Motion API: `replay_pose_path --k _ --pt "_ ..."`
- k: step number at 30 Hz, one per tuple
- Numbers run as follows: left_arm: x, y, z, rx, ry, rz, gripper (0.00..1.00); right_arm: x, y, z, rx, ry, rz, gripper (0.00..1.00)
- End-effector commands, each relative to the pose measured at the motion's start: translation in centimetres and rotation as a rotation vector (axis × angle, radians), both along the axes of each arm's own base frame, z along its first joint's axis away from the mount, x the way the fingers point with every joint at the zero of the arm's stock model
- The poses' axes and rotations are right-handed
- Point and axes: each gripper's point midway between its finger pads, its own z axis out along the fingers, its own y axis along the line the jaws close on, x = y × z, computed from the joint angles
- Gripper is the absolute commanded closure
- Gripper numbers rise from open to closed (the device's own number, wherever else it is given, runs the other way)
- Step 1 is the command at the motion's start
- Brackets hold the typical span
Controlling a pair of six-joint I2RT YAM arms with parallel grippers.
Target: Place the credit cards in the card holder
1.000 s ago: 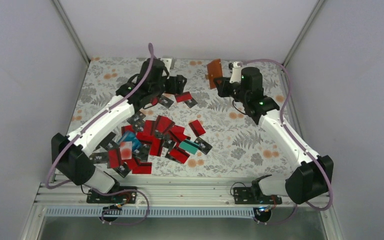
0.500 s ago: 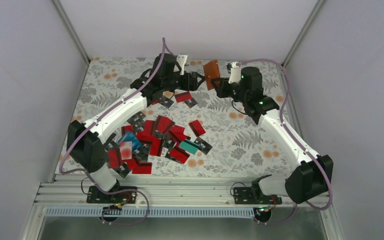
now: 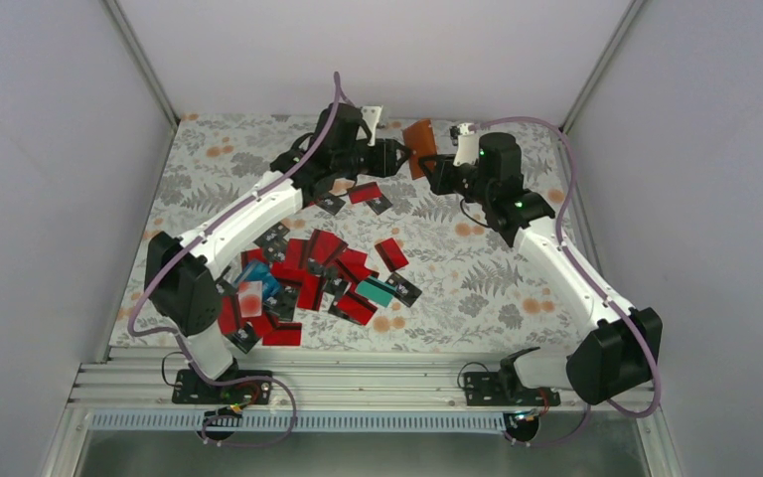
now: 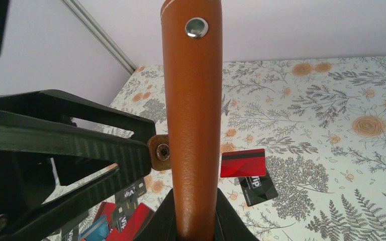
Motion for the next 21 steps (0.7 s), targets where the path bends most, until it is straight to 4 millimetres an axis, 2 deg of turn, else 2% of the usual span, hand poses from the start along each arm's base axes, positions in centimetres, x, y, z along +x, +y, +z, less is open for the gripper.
replay_pose_path --k 1,8,17,21 --pt "0.83 -0.01 -0.69 0.03 0.009 0.03 0.54 -0.05 0.52 1.36 0.013 -0.05 0.019 0.96" --pt "1.14 -0.39 -1.24 0.037 0.01 0.021 0.7 -0.13 0.41 1.34 0.011 -0.052 0.016 0.96" --pt "1.47 -0.79 -1.52 0.031 0.002 0.017 0.85 -0.23 0.37 1.15 0.009 -0.051 0.017 0.96" --pt "1.69 -0.85 -1.65 0.031 -0.008 0.017 0.97 -0.28 0.38 0.47 0.009 -0.038 0.017 0.96"
